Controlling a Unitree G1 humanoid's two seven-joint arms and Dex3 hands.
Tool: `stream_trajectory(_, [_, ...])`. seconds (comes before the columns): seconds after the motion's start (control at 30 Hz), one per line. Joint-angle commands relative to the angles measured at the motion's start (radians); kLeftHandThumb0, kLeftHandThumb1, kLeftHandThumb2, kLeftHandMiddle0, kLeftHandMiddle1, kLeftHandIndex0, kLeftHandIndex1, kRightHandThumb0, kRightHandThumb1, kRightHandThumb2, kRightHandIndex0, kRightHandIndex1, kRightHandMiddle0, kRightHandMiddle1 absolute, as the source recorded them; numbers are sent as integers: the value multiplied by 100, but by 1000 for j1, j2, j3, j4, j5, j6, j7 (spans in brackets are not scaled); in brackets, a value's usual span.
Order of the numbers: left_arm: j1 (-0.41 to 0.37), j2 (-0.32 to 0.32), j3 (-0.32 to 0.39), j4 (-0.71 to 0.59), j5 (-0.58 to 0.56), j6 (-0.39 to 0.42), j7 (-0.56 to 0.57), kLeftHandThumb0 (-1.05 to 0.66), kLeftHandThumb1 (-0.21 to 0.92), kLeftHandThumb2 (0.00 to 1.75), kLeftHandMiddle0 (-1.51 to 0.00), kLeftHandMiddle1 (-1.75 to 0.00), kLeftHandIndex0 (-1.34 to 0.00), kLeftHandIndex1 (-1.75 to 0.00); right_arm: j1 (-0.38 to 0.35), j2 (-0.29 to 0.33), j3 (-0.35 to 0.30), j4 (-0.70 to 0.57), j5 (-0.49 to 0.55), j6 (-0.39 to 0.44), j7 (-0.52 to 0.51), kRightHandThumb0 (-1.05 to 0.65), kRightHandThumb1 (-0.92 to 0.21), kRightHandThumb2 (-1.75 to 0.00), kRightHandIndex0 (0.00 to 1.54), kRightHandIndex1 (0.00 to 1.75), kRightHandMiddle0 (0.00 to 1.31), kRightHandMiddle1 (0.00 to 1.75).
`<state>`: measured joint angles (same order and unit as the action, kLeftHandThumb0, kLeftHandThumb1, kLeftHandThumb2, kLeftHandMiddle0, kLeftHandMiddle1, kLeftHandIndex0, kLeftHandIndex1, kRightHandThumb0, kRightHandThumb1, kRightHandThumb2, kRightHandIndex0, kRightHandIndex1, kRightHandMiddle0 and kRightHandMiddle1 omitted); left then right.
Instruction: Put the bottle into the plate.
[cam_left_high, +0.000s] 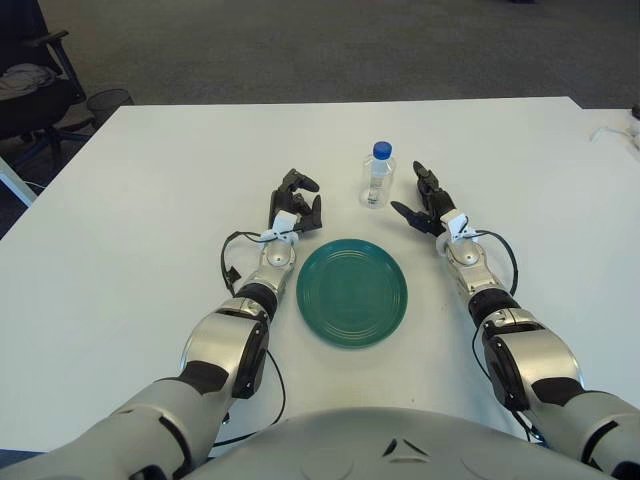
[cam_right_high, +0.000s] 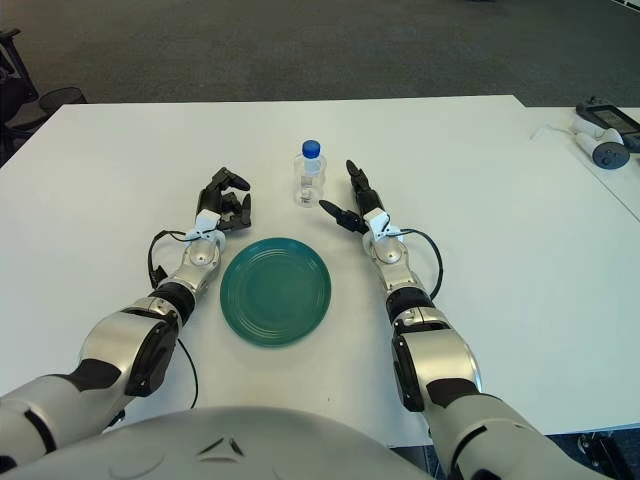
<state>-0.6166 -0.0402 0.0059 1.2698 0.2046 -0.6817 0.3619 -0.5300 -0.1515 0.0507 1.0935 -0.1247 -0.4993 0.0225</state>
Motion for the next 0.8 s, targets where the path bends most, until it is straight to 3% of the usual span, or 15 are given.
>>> stream_trajectory(0.0, [44,13,2,34,3,44,8,-47,35,127,-109,-175,-58,-175,85,12,29,53,-28,62,33,-103,-92,-23,1,0,1,1])
stream_trajectory(0.4, [44,6,5,34,0,43,4,-47,35,127,-110,-175,-58,-175,79,-11,82,8,-70,-2,37,-105,-92,-22,1,0,2,2])
stream_trajectory(0.77, [43,2,1,35,5,54,14,-47,35,127,-110,-175,-58,-175,56,-13,98,-11,-89,35,25,-105,-92,-25,3,1,1,5])
